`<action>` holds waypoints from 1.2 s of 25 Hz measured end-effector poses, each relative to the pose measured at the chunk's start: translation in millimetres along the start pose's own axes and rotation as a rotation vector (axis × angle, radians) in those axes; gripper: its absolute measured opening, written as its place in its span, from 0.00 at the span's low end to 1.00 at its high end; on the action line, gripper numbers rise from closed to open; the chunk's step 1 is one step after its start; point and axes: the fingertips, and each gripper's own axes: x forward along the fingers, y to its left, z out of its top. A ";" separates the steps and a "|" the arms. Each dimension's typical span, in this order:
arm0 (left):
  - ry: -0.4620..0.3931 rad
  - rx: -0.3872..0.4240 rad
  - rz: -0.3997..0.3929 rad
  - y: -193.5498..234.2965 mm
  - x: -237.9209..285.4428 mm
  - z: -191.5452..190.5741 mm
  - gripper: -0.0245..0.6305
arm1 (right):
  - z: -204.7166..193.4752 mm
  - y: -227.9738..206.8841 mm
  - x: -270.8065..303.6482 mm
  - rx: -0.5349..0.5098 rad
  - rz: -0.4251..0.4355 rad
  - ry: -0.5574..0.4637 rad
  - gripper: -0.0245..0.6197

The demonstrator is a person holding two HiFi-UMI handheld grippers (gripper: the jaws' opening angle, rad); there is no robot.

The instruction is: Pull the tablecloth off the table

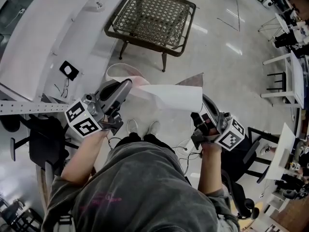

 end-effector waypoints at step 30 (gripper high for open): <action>-0.008 -0.012 0.031 10.7 -1.0 -4.4 0.04 | 0.6 -5.9 7.7 -0.024 0.009 0.017 0.05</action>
